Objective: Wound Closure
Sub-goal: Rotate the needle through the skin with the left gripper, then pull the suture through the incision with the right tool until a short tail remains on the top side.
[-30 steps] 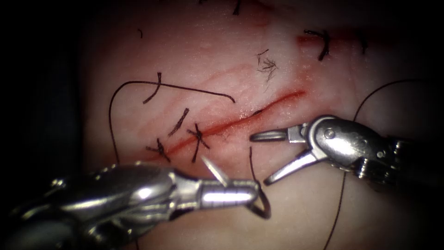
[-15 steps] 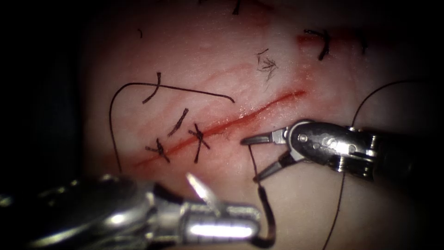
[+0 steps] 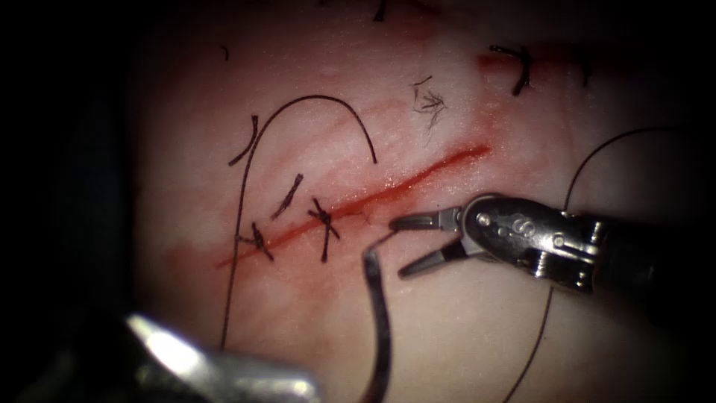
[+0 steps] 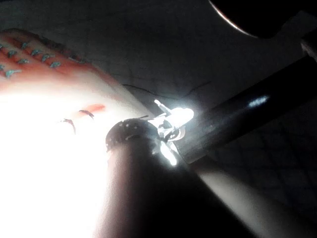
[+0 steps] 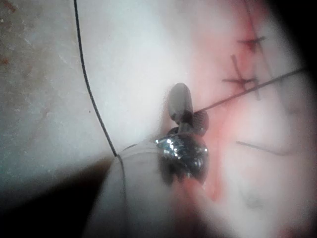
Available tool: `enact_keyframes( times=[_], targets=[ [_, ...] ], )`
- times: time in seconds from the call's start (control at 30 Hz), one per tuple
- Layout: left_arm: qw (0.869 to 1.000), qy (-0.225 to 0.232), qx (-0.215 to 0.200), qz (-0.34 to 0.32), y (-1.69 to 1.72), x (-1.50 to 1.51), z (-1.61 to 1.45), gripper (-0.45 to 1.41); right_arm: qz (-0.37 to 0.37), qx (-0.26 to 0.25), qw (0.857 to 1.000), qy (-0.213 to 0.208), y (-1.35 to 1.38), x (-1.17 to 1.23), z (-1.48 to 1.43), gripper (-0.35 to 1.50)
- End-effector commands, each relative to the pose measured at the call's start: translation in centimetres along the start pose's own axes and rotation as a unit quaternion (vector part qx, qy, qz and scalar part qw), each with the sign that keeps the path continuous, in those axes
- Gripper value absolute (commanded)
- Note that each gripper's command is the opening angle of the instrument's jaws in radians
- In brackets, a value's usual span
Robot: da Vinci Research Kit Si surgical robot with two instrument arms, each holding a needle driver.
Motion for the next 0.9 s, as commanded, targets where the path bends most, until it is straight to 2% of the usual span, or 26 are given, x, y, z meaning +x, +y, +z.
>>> enact_keyframes(
  times=[0.03, 0.17, 0.33, 0.47, 0.53, 0.57, 0.6, 0.77, 0.87, 0.9],
  targets=[
    [1.000, -0.005, 0.002, 0.011, -0.05, 0.02, 0.02, -0.35, 0.013, -0.011, 1.000, 0.001, 0.08, 0.04, 0.07, 0.14],
    [0.997, -0.032, 0.023, 0.067, -0.03, 0.00, -0.04, -0.35, 0.032, -0.037, 0.999, 0.000, 0.15, 0.04, 0.07, 0.13],
    [0.993, -0.071, 0.040, 0.083, -0.13, -0.16, -0.15, -0.35, 0.042, -0.056, 0.998, 0.000, 0.17, 0.07, 0.09, 0.08],
    [0.990, -0.083, 0.066, 0.088, -0.24, -0.24, -0.29, -0.35, 0.044, -0.058, 0.997, 0.000, 0.19, 0.06, 0.08, -0.35],
    [0.989, -0.083, 0.076, 0.092, -0.29, -0.24, -0.38, -0.35, 0.044, -0.061, 0.997, -0.012, 0.20, 0.07, 0.07, -0.35],
    [0.989, -0.082, 0.084, 0.092, -0.30, -0.22, -0.45, -0.35, 0.044, -0.063, 0.997, -0.031, 0.19, 0.08, 0.05, -0.35],
    [0.988, -0.082, 0.092, 0.093, -0.32, -0.22, -0.49, -0.35, 0.046, -0.066, 0.996, -0.041, 0.15, 0.11, 0.01, -0.35],
    [0.984, -0.081, 0.115, 0.107, -0.44, -0.33, -0.62, -0.35, 0.058, -0.055, 0.996, -0.039, -0.08, 0.17, -0.12, -0.35],
    [0.977, -0.079, 0.153, 0.124, -0.63, -0.50, -0.71, -0.35, 0.064, -0.035, 0.996, -0.045, -0.36, 0.23, -0.25, -0.35],
    [0.969, -0.090, 0.186, 0.134, -0.75, -0.61, -0.77, -0.35, 0.065, -0.027, 0.996, -0.050, -0.50, 0.29, -0.30, -0.35]
  ],
)
